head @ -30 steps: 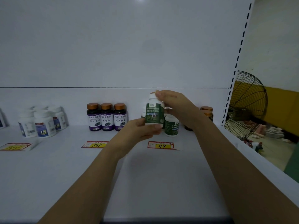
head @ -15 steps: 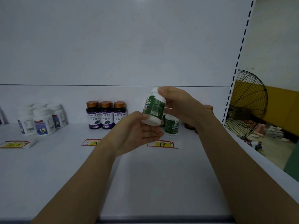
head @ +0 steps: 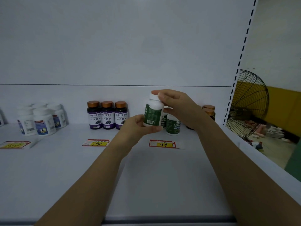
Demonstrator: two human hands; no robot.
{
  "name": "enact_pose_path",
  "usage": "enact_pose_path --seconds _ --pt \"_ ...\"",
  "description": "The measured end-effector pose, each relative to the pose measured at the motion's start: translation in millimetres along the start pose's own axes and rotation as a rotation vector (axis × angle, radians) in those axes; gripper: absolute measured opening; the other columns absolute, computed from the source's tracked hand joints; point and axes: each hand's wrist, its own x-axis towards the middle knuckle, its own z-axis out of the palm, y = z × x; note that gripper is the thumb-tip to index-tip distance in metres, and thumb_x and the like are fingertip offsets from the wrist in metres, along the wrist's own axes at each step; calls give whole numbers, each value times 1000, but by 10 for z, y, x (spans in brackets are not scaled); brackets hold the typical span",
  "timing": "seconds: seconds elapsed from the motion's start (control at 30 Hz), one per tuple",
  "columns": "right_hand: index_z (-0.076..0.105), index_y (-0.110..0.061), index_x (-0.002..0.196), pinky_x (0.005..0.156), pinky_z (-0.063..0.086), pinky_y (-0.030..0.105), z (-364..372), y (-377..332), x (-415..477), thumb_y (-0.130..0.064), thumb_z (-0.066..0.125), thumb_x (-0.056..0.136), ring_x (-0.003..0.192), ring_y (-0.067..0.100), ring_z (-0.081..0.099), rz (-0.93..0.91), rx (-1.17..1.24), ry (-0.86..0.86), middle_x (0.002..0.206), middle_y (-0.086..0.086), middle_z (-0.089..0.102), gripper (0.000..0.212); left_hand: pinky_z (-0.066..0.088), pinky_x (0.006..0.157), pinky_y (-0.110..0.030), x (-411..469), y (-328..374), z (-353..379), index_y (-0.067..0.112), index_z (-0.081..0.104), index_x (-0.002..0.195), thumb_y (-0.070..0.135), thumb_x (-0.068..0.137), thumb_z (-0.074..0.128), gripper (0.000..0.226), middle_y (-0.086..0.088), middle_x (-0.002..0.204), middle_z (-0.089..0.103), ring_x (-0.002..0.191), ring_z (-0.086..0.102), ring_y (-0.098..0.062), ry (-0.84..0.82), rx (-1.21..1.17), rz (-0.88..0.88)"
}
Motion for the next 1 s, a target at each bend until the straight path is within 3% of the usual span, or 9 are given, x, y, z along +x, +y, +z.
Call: enact_pose_path --seconds 0.07,0.27,0.47,0.6,0.7,0.87,1.0 --pt "62 -15 123 86 54 23 13 8 -8 -21 48 99 107 10 64 -19 -17 -10 118 1 66 28 46 58 -2 9 -7 12 13 63 114 10 72 79 45 8 97 71 76 66 8 11 0 11" --pt "61 -16 123 90 53 24 1 16 -7 -21 48 99 109 11 63 -25 -21 -20 119 0 66 28 48 60 -4 24 -21 12 12 62 117 11 70 80 51 6 103 71 88 66 1 18 34 6" --pt "61 -17 122 85 54 22 -20 33 -12 -21 46 100 107 11 64 -12 -10 -37 118 1 66 27 45 55 -1 21 -12 29 15 62 114 12 71 78 45 12 92 67 78 62 9 14 70 1" --pt "62 -25 112 78 52 21 -32 -2 27 -25 47 99 96 7 64 41 -126 -26 109 -4 66 20 43 52 1 15 -9 42 20 62 104 14 73 78 36 17 84 65 64 61 15 20 87 4" --pt "60 -25 109 81 55 28 -16 -65 49 -36 58 92 94 12 66 45 -262 3 104 -2 68 20 43 53 1 1 -2 60 17 61 107 17 73 78 38 16 86 66 71 62 9 43 137 16" --pt "60 -26 107 77 55 29 -8 -238 83 -36 64 88 93 16 66 43 -483 16 103 2 69 22 37 58 -2 -84 46 105 19 55 122 32 79 73 49 8 112 63 85 54 1 69 407 66" --pt "58 -23 123 76 47 20 -35 -353 104 -38 69 84 101 14 59 29 -719 30 116 1 62 43 39 76 -19 -166 172 83 20 51 131 42 83 68 55 7 116 57 95 45 -3 57 788 88"
